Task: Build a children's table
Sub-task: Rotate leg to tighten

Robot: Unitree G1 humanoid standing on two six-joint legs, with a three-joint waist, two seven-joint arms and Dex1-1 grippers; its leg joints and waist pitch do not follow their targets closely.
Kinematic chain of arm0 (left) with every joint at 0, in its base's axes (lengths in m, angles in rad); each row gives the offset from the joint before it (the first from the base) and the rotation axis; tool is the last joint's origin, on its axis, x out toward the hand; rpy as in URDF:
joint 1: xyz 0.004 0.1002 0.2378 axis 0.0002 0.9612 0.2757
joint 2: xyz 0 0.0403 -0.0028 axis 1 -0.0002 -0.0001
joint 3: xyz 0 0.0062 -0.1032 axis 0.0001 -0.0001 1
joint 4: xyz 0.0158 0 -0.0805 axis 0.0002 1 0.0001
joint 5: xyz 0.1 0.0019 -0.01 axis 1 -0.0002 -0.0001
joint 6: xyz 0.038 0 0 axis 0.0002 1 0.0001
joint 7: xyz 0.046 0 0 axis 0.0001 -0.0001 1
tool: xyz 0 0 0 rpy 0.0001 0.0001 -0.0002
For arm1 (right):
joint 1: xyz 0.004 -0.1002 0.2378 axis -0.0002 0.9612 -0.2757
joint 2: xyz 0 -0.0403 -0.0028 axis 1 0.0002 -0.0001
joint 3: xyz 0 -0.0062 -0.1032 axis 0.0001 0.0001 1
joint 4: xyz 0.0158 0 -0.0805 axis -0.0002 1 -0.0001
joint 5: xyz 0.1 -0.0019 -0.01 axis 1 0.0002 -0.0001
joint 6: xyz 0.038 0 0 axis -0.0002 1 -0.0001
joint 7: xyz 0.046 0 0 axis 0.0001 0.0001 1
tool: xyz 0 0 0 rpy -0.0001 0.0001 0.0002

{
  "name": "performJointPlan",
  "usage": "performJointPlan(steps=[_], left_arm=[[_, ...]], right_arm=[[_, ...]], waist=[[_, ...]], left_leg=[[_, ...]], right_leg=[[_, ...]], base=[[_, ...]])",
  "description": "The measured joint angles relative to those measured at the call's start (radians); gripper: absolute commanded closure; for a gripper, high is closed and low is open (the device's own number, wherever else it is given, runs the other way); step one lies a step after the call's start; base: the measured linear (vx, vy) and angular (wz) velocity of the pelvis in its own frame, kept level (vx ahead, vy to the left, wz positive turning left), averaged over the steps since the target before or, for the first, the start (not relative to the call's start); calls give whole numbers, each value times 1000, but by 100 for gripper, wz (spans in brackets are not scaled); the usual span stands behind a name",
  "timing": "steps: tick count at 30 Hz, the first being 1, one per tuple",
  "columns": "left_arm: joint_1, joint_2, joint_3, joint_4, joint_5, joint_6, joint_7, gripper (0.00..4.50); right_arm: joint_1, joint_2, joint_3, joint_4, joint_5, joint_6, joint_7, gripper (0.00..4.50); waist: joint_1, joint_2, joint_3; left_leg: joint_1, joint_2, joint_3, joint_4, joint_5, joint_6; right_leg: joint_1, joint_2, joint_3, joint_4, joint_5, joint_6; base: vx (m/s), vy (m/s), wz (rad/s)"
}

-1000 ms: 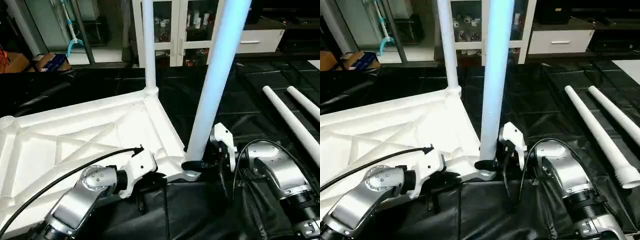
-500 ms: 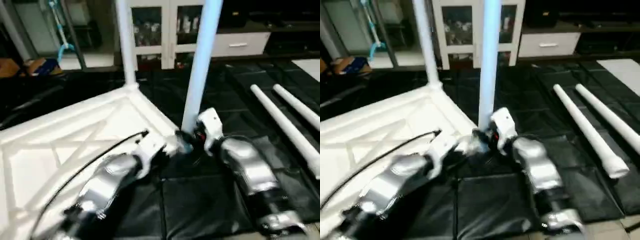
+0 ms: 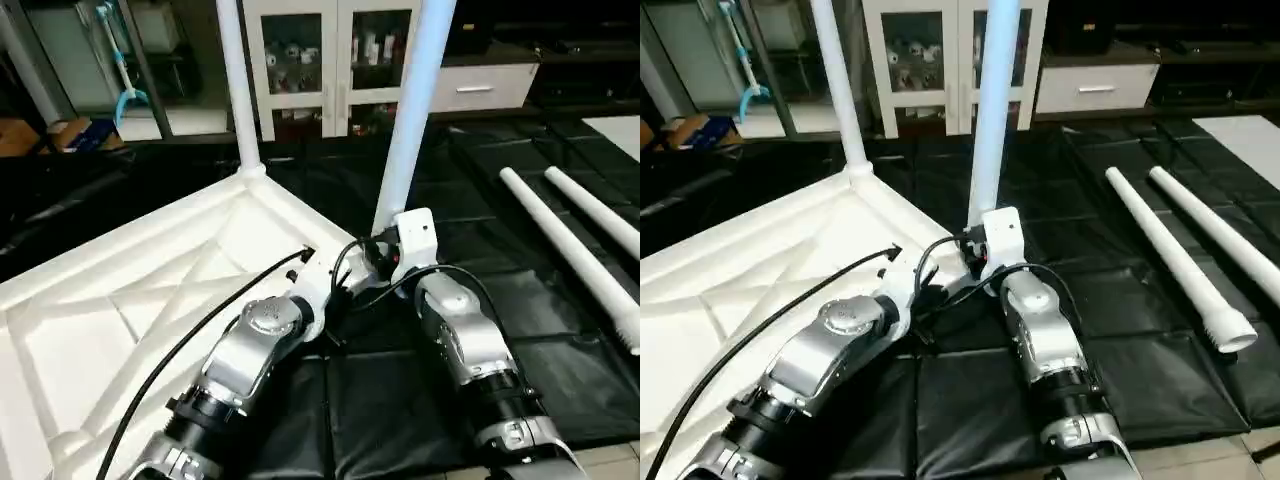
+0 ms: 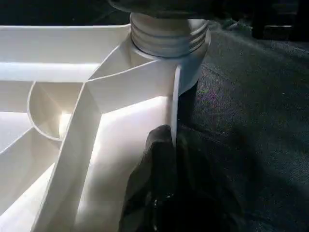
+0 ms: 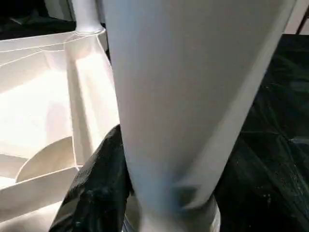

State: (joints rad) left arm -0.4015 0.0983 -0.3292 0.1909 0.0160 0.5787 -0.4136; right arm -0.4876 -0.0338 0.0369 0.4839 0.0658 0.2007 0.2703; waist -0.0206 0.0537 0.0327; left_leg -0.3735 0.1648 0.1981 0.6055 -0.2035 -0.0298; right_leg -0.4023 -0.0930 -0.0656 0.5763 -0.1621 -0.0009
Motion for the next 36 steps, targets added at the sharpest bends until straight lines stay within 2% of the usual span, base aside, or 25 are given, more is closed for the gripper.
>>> performJointPlan(steps=[2, 3, 6, 7, 8, 10, 12, 16, 19, 25, 26, 28, 30, 34, 36], left_arm=[[0, 28, 9, 0, 3, -14, 2, 450], [2, 38, 16, 0, 4, -20, 2, 450], [56, 119, 15, -68, -2, -58, -73, 450], [83, 155, 15, -100, -12, -72, -112, 450], [121, 206, 9, -152, -33, -93, -176, 450], [155, 253, 5, -189, -54, -120, -251, 450], [182, 288, 5, -225, -72, -132, -308, 450], [193, 318, 6, -245, -89, -135, -349, 450], [201, 333, 1, -255, -106, -135, -391, 450], [212, 356, 2, -259, -123, -143, -423, 450], [212, 356, 2, -259, -123, -143, -423, 450], [212, 355, 2, -259, -123, -143, -423, 450], [212, 354, 1, -259, -123, -143, -427, 450], [213, 354, -3, -264, -126, -141, -436, 450], [213, 356, -3, -265, -128, -141, -437, 450]], right_arm=[[13, 1, 5, -20, 26, -16, 63, 185], [17, -1, 9, -30, 35, -17, 83, 170], [22, -70, 39, -68, 71, -9, 232, 136], [23, -108, 51, -85, 88, -5, 295, 136], [23, -164, 61, -117, 119, 13, 402, 111], [22, -236, 70, -146, 139, 25, 517, 97], [23, -269, 83, -161, 147, 25, 600, 79], [22, -305, 98, -157, 139, -17, 664, 45], [25, -362, 108, -159, 162, -13, 756, 45], [60, -415, 106, -178, 186, 16, 840, 45], [64, -414, 106, -178, 188, 16, 846, 70], [64, -413, 107, -178, 195, 17, 855, 70], [64, -413, 107, -178, 200, 17, 865, 101], [64, -413, 110, -176, 201, 18, 875, 120], [64, -413, 110, -176, 203, 27, 879, 152]], waist=[[-6, 0, 0], [-7, 0, 0], [-8, 0, 0], [-4, 0, 0], [2, 1, 0], [16, 1, -1], [28, 1, -1], [33, 1, -1], [38, 0, 0], [38, 0, 0], [38, 0, 0], [37, 0, 0], [37, 0, 0], [43, 0, 0], [46, 0, 0]], left_leg=[[1, 1, 0, -1, 0, 0], [-1, 1, -2, -1, 0, 0], [0, 2, -3, -3, 0, 0], [1, 2, -4, -4, 0, 0], [1, 3, -4, -4, 0, 0], [2, 6, -1, -4, 0, 0], [0, 6, 0, -4, 3, 5], [0, 6, 2, -3, 2, 7], [1, 5, 2, -3, -1, 1], [3, 6, 3, -3, -1, 1], [3, 6, 3, -3, -1, 1], [3, 6, 3, -3, -1, 1], [3, 6, 3, -2, -1, 1], [3, 6, 3, -3, -1, 1], [3, 6, 3, -3, -1, 1]], right_leg=[[-1, 1, 0, 1, 2, 0], [-2, 1, -2, 1, 2, 0], [-2, 1, -4, 2, 3, -1], [-2, 2, -4, 2, 3, -1], [-3, 2, -4, 3, 6, -6], [-1, 3, -4, 4, 5, -5], [-2, 3, -4, 3, 3, -4], [-2, 2, -2, 3, 2, -5], [-1, 2, -2, 3, 2, -5], [0, 2, -1, 5, 3, -5], [0, 2, -1, 5, 3, -5], [0, 2, -1, 5, 3, -5], [0, 2, -1, 5, 3, -5], [0, 2, -1, 5, 3, -5], [0, 2, -1, 5, 3, -5]], base=[[0, 0, 0], [0, 0, 0], [0, 0, 0], [52, -16, 1], [68, -16, 6], [64, -13, 7], [0, 0, 0], [0, 0, 0], [0, 0, 0], [0, 0, 0], [0, 0, 0], [0, 0, 0], [0, 0, 0], [0, 0, 0], [0, 0, 0]])
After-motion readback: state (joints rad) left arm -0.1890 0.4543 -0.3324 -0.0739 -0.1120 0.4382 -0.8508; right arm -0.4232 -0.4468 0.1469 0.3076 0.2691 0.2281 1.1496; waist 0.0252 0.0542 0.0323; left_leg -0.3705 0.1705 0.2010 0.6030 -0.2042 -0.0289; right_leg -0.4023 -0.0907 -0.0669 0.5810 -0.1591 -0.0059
